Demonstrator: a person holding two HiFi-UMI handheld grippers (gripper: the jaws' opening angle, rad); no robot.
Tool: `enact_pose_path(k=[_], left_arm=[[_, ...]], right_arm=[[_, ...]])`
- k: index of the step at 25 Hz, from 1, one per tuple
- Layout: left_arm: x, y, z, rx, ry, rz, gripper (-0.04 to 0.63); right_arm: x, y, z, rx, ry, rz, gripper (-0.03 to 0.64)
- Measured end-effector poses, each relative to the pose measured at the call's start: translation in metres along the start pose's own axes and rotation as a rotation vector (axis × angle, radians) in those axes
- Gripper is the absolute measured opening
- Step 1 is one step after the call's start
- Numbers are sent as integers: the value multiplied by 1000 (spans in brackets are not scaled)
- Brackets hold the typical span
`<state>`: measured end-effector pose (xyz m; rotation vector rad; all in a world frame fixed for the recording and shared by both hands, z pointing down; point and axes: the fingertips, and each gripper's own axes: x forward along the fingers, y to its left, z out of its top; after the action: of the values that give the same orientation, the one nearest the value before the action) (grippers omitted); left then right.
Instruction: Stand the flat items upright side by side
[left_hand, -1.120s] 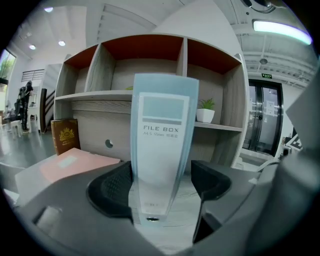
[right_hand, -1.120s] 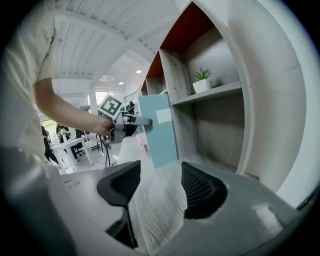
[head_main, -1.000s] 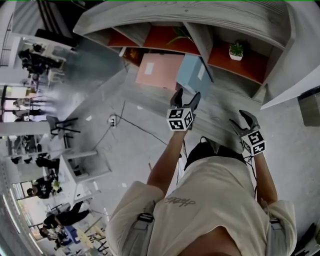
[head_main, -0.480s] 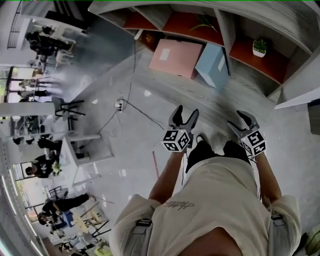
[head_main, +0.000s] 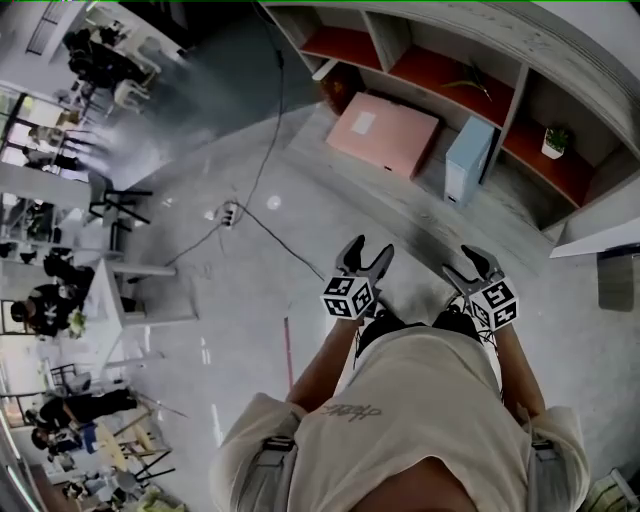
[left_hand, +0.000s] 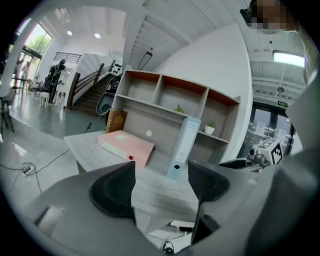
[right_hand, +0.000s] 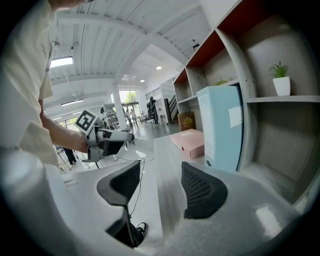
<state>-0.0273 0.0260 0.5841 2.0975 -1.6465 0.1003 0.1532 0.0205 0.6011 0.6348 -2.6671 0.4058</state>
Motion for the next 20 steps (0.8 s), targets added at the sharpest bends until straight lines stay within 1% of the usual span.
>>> enact_pose_path(k=[4, 6, 8, 11, 13, 15, 18, 20], left_arm=[[-25, 45, -5, -43, 24, -4, 351], [-38, 68, -5, -51, 31, -1, 351], [-52, 88, -5, -33, 37, -7, 351], [-65, 113, -6, 19, 48, -33, 351], [-68, 129, -10, 49, 63, -43, 351], [-74, 142, -14, 69, 75, -37, 351], [-78, 155, -10, 84, 56, -26, 351], [-78, 163, -12, 69, 55, -13, 351]], right_arm=[[23, 33, -3, 62, 19, -8, 258], [35, 49, -2, 79, 26, -24, 258], [48, 64, 1, 87, 28, -43, 258], [75, 80, 6, 95, 19, -63, 258], [93, 89, 5, 93, 36, -65, 258], [105, 100, 6, 89, 56, -55, 258], [119, 104, 15, 77, 61, -37, 258], [126, 101, 23, 90, 53, -30, 258]])
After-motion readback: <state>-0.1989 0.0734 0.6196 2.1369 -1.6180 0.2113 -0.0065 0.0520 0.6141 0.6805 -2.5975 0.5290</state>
